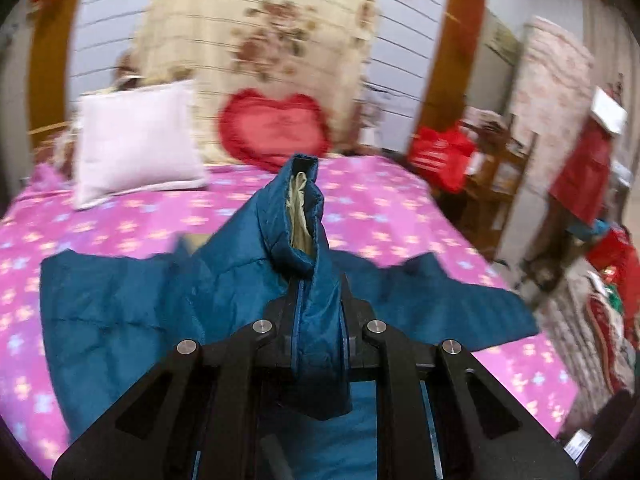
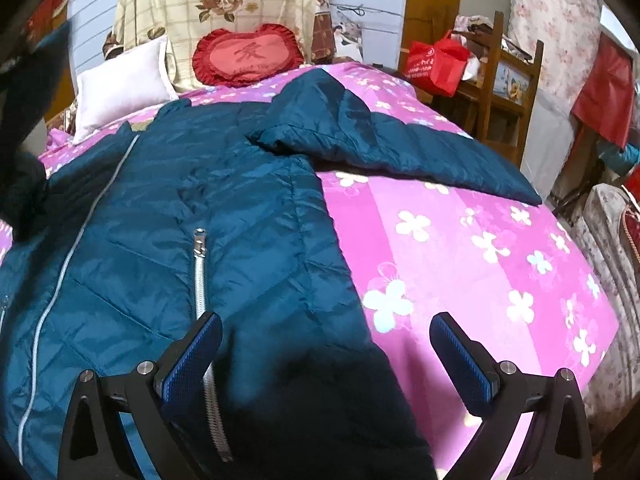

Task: Fold large clothes
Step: 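Grasp the sleeve cuff with the left tool and fold it across the jacket body, then open the left tool to release the sleeve and lift away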

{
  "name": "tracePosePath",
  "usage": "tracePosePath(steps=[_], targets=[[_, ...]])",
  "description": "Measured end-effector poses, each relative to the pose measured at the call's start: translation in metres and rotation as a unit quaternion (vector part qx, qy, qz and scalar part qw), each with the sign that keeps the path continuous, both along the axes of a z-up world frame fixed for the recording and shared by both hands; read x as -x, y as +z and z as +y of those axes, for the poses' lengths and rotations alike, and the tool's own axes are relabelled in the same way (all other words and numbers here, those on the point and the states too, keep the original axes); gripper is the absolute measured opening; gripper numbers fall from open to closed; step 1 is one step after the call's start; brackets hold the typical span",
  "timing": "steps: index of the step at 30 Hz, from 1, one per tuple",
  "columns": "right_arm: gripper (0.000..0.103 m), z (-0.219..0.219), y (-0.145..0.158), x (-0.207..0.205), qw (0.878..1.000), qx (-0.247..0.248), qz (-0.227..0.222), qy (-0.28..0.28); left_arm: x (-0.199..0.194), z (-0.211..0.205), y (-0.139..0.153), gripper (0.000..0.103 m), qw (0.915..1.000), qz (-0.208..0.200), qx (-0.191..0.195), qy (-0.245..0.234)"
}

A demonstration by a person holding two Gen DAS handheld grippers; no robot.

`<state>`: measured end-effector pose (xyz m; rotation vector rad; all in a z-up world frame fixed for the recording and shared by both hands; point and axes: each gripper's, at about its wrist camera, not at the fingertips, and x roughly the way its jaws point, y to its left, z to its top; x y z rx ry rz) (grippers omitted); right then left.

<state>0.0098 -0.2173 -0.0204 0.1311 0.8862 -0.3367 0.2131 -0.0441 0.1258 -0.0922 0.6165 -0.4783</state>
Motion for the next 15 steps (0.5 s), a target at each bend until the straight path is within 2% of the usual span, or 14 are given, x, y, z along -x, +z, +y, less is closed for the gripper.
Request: tracePosePath(steps=[3,8,12,13,15], targets=[[0.103,-0.002,-0.002,-0.001,1.0,-0.008,0.008,0.005,-0.008,-0.047,-0.011,0.013,0.9988,0.011,0.02,-0.044],[0.103,0.002,-0.002,-0.004,1.0,-0.012,0.012,0.016,-0.027,-0.096,-0.044,0.013,0.9949,0.044,0.046,-0.078],[0.103,0.006,-0.005,-0.007,0.999,-0.011,0.024,0.023,-0.034,-0.116,-0.074,0.015,0.9936,0.069,0.036,-0.081],[0.103,0.006,-0.004,-0.008,0.999,-0.014,0.021,0.026,-0.034,-0.118,-0.081,0.018,0.9931,0.079,0.03,-0.081],[0.103,0.006,-0.002,-0.007,0.999,-0.014,0.016,0.027,-0.031,-0.113,-0.093,0.035,0.9922,0.092,0.024,-0.08]])
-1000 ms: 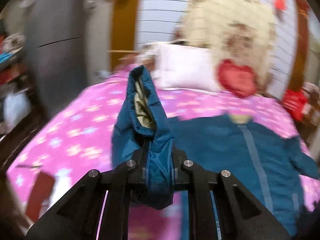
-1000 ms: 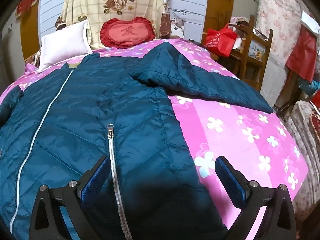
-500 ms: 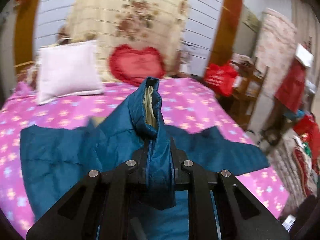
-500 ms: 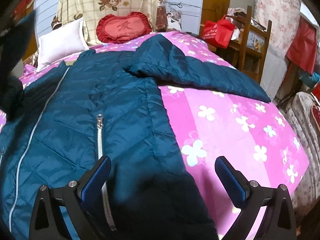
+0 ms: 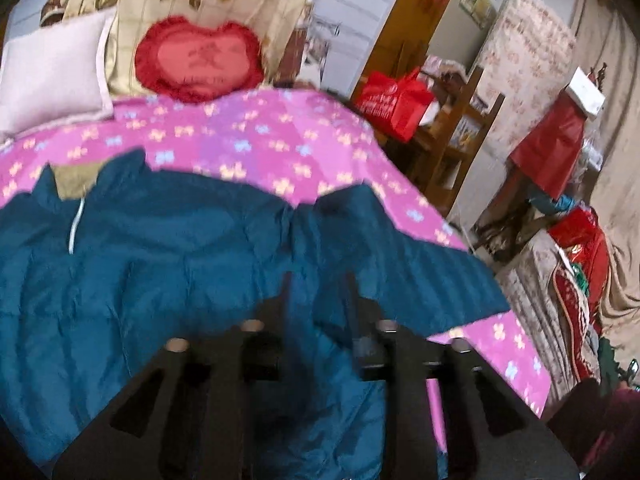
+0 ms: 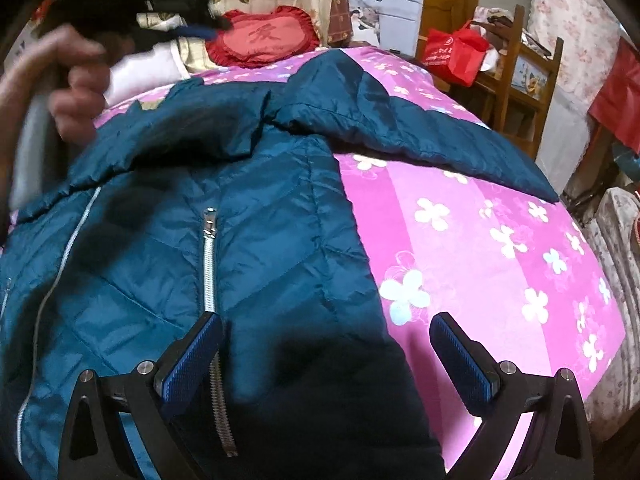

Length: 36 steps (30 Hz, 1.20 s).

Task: Fold large clothes
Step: 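Open the left tool to release the sleeve and lift away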

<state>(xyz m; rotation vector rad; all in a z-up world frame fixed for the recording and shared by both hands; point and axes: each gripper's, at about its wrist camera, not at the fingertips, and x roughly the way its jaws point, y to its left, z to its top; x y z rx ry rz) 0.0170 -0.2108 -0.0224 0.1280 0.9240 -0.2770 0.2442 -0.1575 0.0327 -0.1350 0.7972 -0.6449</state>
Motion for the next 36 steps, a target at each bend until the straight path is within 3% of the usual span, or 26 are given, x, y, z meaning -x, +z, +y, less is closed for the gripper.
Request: tracePosePath(steps=[2,7,13,17,21,23,26,29,31,33,36], targets=[[0.103,-0.001,0.001,0.0,1.0,-0.002,-0.001,-0.003,0.004,0.008,-0.004,0.054,0.9999,-0.008,-0.005,0.01],[0.103,-0.001,-0.001,-0.003,1.0,-0.009,-0.001,-0.006,0.006,0.05,-0.004,0.055,0.9976,-0.032,-0.041,0.046],[0.103,0.004,0.005,-0.008,1.0,-0.009,-0.026,-0.014,0.001,0.155,-0.022,0.056,0.9851,-0.037,-0.106,0.13],[0.103,0.011,0.023,-0.026,0.998,0.013,-0.062,-0.004,-0.006,0.241,-0.036,0.056,0.9664,-0.03,-0.139,0.214],[0.103,0.032,0.055,-0.082,0.995,0.013,-0.093,0.031,-0.019,0.312,-0.049,0.056,0.9367,-0.017,-0.166,0.308],[0.103,0.055,0.064,-0.123,0.993,0.008,-0.1,0.065,-0.027,0.323,-0.052,0.056,0.9331,-0.009,-0.159,0.322],[0.103,0.093,0.062,-0.183,0.989,-0.009,-0.104,0.109,-0.036,0.313,-0.061,0.056,0.9399,-0.008,-0.165,0.299],[0.103,0.127,0.034,-0.232,0.983,-0.038,-0.076,0.163,-0.049,0.291,-0.085,0.056,0.9373,0.005,-0.208,0.28],[0.101,0.141,0.006,-0.255,0.98,-0.019,-0.031,0.197,-0.059,0.286,-0.108,0.057,0.9297,0.025,-0.237,0.281],[0.1,0.134,-0.012,-0.264,0.979,0.014,-0.004,0.205,-0.059,0.287,-0.116,0.057,0.9309,0.018,-0.231,0.283],[0.101,0.081,-0.015,-0.262,0.986,-0.016,-0.007,0.163,-0.06,0.288,-0.118,0.057,0.9322,0.022,-0.221,0.285]])
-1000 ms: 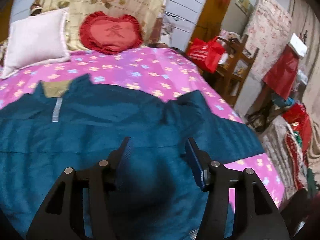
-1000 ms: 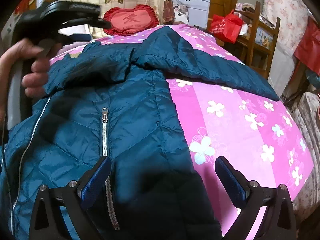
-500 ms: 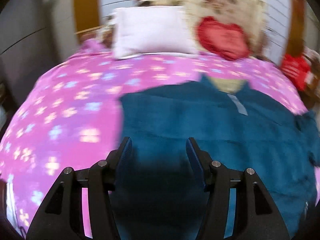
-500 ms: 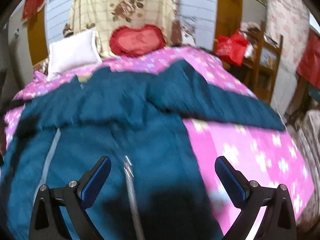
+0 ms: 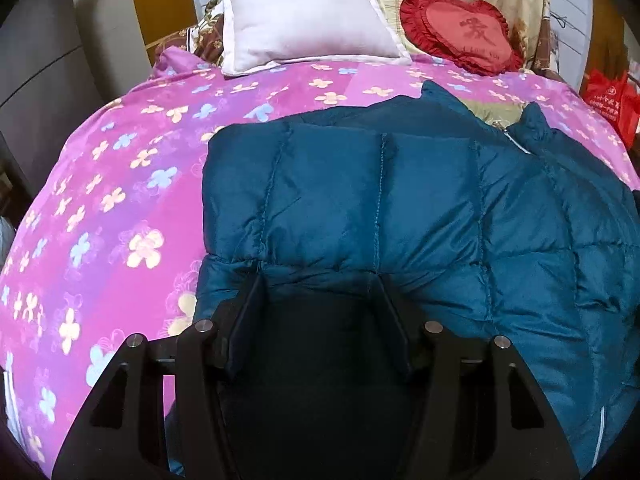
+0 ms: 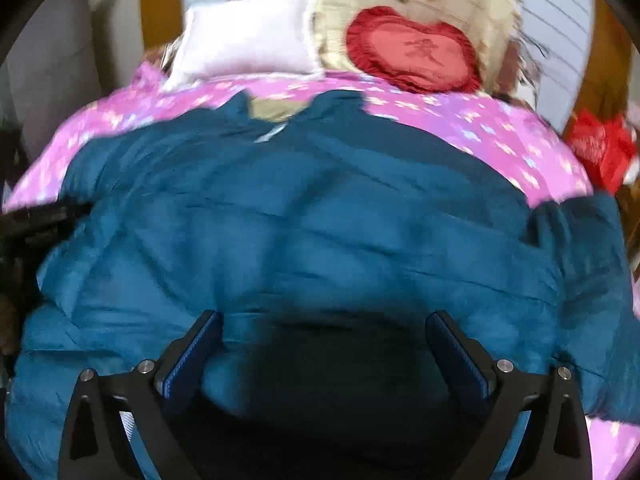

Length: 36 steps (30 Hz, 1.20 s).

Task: Fold large clothes
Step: 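Grasp the other sleeve cuff with the right tool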

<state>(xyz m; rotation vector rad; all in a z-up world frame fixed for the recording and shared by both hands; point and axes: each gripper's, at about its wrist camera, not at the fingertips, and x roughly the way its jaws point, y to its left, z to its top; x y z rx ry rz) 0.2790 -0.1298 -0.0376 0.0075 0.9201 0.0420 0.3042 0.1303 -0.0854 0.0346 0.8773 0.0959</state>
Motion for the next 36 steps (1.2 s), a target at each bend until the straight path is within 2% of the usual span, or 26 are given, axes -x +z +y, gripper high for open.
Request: tracePosePath(steps=[1,3,5,7,10,11,13,14,15,16,17,19,20,24,26,27,30,34,36], targets=[[0.103,-0.026,-0.002,0.001,0.999,-0.008,0.005,-0.039,0.0,-0.001,0.0,0.057,1.0,-0.003,-0.002,-0.003],[0.103,-0.054,-0.011,-0.001,0.994,-0.072,0.02,-0.079,0.001,-0.005,0.001,0.058,0.9999,-0.003,-0.014,-0.004],[0.103,-0.048,-0.009,-0.003,0.996,-0.047,0.028,-0.071,0.001,-0.007,0.004,0.057,0.9998,-0.002,-0.022,0.0],[0.1,-0.035,0.005,0.004,0.997,-0.008,0.021,-0.067,0.011,-0.005,0.015,0.057,1.0,-0.002,-0.006,0.001],[0.1,-0.029,0.035,0.043,0.998,-0.005,-0.038,-0.045,0.048,-0.002,0.036,0.059,0.9991,-0.029,0.031,-0.007],[0.1,-0.027,0.038,0.057,0.998,0.005,-0.052,-0.035,0.064,-0.001,0.038,0.069,0.9983,-0.036,0.042,-0.017],[0.1,-0.031,0.031,0.095,0.996,0.039,-0.073,-0.014,0.088,-0.004,0.035,0.078,0.9971,-0.047,0.052,-0.031],[0.1,-0.039,0.02,0.109,0.996,0.038,-0.076,-0.014,0.095,-0.006,0.03,0.078,0.9967,-0.05,0.053,-0.035],[0.1,-0.048,0.009,0.118,0.997,0.025,-0.064,-0.019,0.101,-0.012,0.02,0.078,0.9969,-0.046,0.048,-0.041],[0.1,-0.062,-0.006,0.127,0.999,-0.005,-0.019,-0.039,0.101,-0.016,0.012,0.078,0.9975,-0.038,0.043,-0.041],[0.1,-0.068,-0.01,0.136,0.998,-0.018,-0.014,-0.055,0.099,-0.021,0.008,0.078,0.9985,-0.025,0.034,-0.036],[0.1,-0.079,-0.012,0.156,0.995,-0.018,-0.015,-0.095,0.099,-0.03,0.008,0.078,0.9986,-0.033,0.022,-0.035],[0.099,-0.084,-0.02,0.163,0.995,-0.017,0.007,-0.102,0.098,-0.033,0.006,0.08,0.9985,-0.028,0.028,-0.038],[0.099,-0.096,-0.029,0.191,0.992,-0.029,0.018,-0.118,0.097,-0.036,0.001,0.083,0.9982,-0.019,0.035,-0.045],[0.099,-0.109,-0.022,0.207,0.99,-0.016,-0.002,-0.143,0.097,-0.032,0.0,0.083,0.9981,-0.016,0.044,-0.039],[0.099,-0.123,-0.015,0.214,0.986,-0.007,-0.018,-0.166,0.096,-0.031,-0.001,0.083,0.9982,-0.014,0.046,-0.036],[0.099,-0.193,0.004,0.228,0.961,0.033,-0.046,-0.271,0.096,-0.032,0.001,0.083,0.9984,-0.014,0.042,-0.036],[0.099,-0.308,0.012,0.234,0.933,0.064,-0.031,-0.354,0.096,-0.03,0.001,0.083,0.9982,-0.014,0.045,-0.036],[0.099,-0.349,0.005,0.227,0.925,0.063,-0.016,-0.375,0.096,-0.029,0.001,0.083,0.9981,-0.015,0.048,-0.035]])
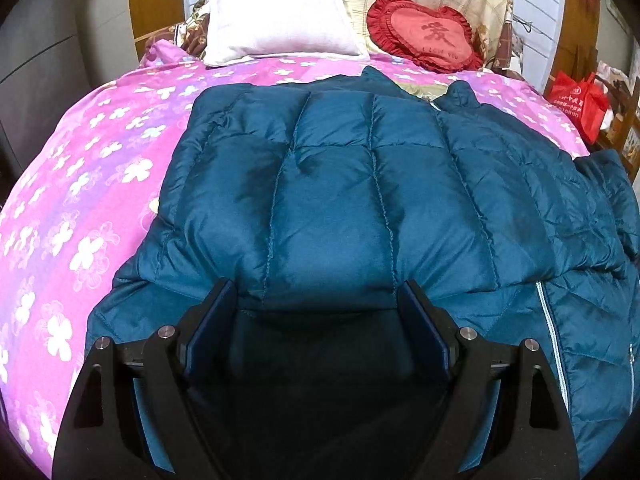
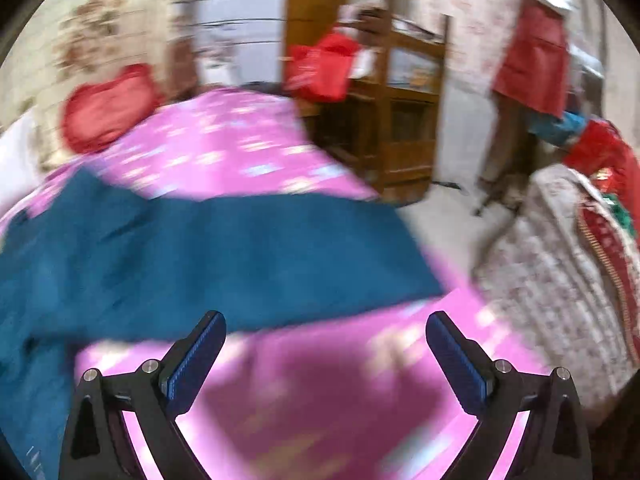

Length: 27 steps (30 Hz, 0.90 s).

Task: Fold large clothes
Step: 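Grasp the other sleeve cuff with the right tool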

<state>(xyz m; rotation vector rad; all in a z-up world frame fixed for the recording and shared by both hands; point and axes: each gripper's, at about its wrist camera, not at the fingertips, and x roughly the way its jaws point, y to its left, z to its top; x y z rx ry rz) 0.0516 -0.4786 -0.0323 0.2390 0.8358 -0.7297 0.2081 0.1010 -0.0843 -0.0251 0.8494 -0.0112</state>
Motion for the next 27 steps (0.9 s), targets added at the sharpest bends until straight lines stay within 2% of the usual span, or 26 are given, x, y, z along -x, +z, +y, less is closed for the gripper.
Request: tracePosePath(steps=[3,5,7,9,10,11,12,13,14,17,21,24,27], targets=[[0.099,-0.057,-0.027,-0.009,0.997,-0.076,0.012,-0.02,0.0,0.0,0.0,0.083,1.0,0.0,0.0,0.0],[0.101,-0.076,-0.046,-0.026,0.992,-0.129,0.012,-0.01,0.0,0.0,0.0,0.083,1.0,0.0,0.0,0.0],[0.1,-0.063,-0.05,-0.046,0.997,-0.071,0.024,0.023,0.0,0.0,0.0,0.083,1.0,0.0,-0.001,0.002],[0.091,-0.044,-0.041,-0.063,0.996,-0.045,0.037,0.06,0.0,-0.001,0.0,0.083,1.0,0.0,-0.004,0.003],[0.076,-0.033,-0.039,-0.068,0.995,-0.03,0.04,0.083,0.0,-0.001,0.0,0.083,1.0,0.001,-0.004,0.003],[0.044,-0.024,-0.037,-0.072,0.994,-0.021,0.04,0.101,0.0,-0.001,0.0,0.083,1.0,0.001,-0.004,0.003],[0.028,-0.013,-0.035,-0.074,0.992,-0.016,0.049,0.114,0.0,-0.001,0.0,0.083,1.0,0.001,-0.003,0.003],[0.016,-0.006,-0.032,-0.076,0.992,-0.013,0.066,0.11,0.0,-0.001,0.0,0.083,1.0,0.001,-0.004,0.003],[0.012,-0.004,-0.028,-0.076,0.992,-0.013,0.068,0.106,0.0,-0.001,0.0,0.083,1.0,0.001,-0.003,0.003],[0.011,0.013,0.012,-0.064,0.994,0.002,0.018,0.108,0.0,-0.001,0.0,0.083,1.0,0.001,-0.003,0.003],[0.011,0.083,0.081,-0.052,0.987,0.07,-0.031,0.141,0.0,-0.001,0.0,0.083,1.0,0.001,-0.003,0.002],[0.011,0.157,0.112,-0.046,0.974,0.096,-0.078,0.188,0.0,0.0,0.0,0.083,1.0,0.0,0.001,0.002],[0.011,0.245,0.114,-0.051,0.956,0.112,-0.101,0.251,0.001,0.002,0.001,0.083,1.0,-0.001,0.008,0.004]])
